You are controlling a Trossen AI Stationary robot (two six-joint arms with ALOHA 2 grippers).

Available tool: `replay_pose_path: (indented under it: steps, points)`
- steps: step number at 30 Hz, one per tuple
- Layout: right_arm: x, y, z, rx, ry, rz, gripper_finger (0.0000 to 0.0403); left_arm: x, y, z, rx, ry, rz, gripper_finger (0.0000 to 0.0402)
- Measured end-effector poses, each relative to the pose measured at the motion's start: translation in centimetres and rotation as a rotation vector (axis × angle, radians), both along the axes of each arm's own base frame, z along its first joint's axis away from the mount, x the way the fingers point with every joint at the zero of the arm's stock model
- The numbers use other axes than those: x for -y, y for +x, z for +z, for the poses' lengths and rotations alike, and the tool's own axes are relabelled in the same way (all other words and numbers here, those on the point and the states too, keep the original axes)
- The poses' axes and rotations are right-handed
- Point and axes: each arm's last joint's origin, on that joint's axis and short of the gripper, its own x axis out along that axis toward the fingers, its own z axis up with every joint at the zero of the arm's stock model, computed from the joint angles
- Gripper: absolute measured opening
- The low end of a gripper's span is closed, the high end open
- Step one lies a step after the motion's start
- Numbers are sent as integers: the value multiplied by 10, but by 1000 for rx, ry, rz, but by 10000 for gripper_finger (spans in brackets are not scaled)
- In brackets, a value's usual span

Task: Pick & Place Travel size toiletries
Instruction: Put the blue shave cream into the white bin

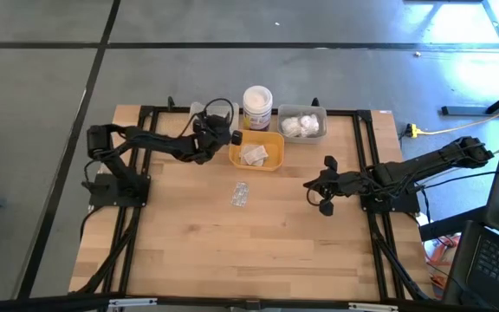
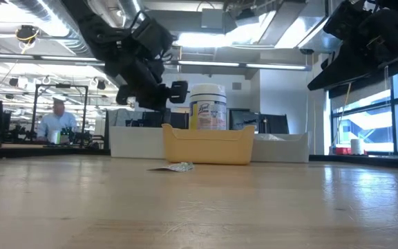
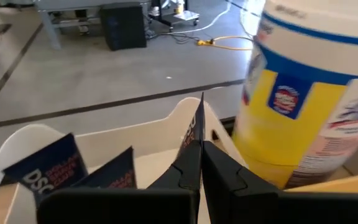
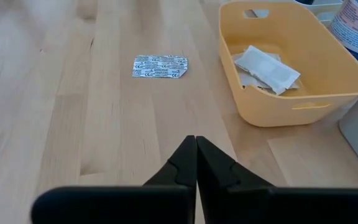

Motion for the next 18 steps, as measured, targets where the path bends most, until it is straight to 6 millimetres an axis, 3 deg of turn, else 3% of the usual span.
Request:
replay_pose_path:
  steps: [9, 18]
  points:
    - [0, 0, 0, 0, 0, 1, 8, 1, 1, -5, 51, -6, 54, 2]
    - [0, 0, 0, 3, 2, 2, 8, 0, 4, -22, 41, -42, 60, 2]
